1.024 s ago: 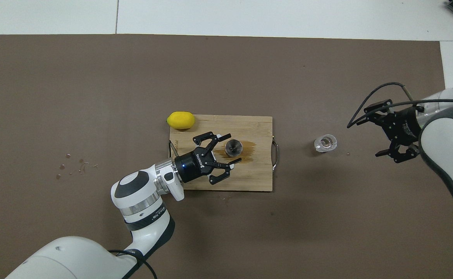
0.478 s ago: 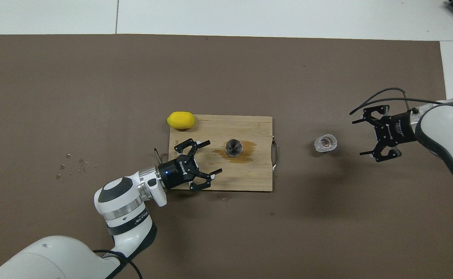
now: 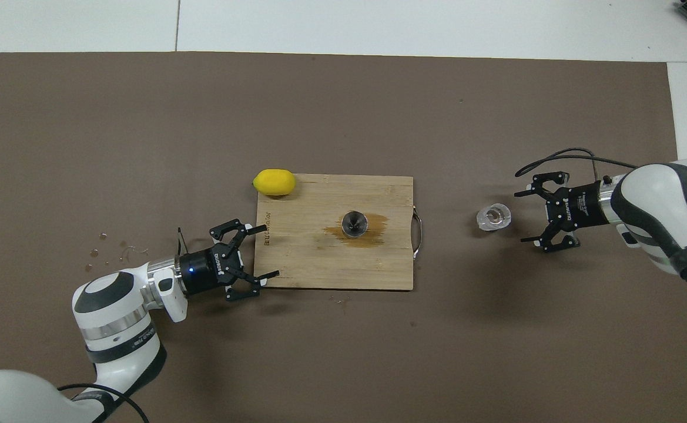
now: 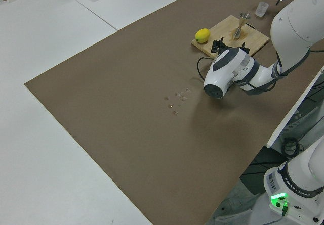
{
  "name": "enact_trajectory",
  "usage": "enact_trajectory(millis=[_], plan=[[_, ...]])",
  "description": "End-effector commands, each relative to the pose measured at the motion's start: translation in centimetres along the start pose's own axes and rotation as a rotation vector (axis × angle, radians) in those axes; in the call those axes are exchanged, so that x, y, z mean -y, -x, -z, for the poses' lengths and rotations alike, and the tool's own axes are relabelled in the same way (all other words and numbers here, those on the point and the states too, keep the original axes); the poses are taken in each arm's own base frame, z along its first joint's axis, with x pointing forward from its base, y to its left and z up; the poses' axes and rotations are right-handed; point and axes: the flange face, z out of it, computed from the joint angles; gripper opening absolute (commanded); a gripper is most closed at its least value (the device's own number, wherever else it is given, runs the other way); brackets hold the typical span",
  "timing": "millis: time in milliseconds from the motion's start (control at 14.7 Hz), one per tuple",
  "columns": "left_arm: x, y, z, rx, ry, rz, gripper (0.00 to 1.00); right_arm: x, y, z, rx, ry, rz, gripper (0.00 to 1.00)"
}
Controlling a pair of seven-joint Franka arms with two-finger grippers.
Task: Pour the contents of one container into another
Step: 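Withdraw the left gripper while the right gripper reaches the glass cup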
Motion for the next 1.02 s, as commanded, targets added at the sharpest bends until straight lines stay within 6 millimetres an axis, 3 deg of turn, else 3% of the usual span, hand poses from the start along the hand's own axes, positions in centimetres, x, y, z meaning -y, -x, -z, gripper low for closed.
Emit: enact_trajectory(millis=[0,273,478,614,751,819,955], plan=[[0.9,-0.4,5.1,0.039,0.081,0.002,1.00,-0.5,-0.7,-1.4,0.041,-0.026,0.009,1.00],[3.7,-1.6,13.5,0.141,0.215,0.015,1.00,-1.4,-1.6,-3.5,0.084,-0.076,-0.013,1.00],[5.5,-2.6,18.8,0.240,0.285,0.012,1.00,-1.5,-1.1,-4.4,0.119,-0.098,-0.044,1.00],[7.2,-4.6,23.0,0.323,0.328,0.027,1.00,-1.6,0.2,-5.6,0.145,-0.101,-0.054,1.00],[9.0,-7.1,26.8,0.413,0.353,0.060,1.00,-1.8,0.2,-5.8,0.149,-0.110,-0.058,0.99],[9.9,-8.1,28.3,0.474,0.367,0.065,1.00,-2.0,-0.1,-5.7,0.150,-0.114,-0.046,0.93],[11.5,-10.6,30.6,0.608,0.368,0.061,1.00,-2.0,-0.4,-5.5,0.159,-0.125,-0.059,0.64]])
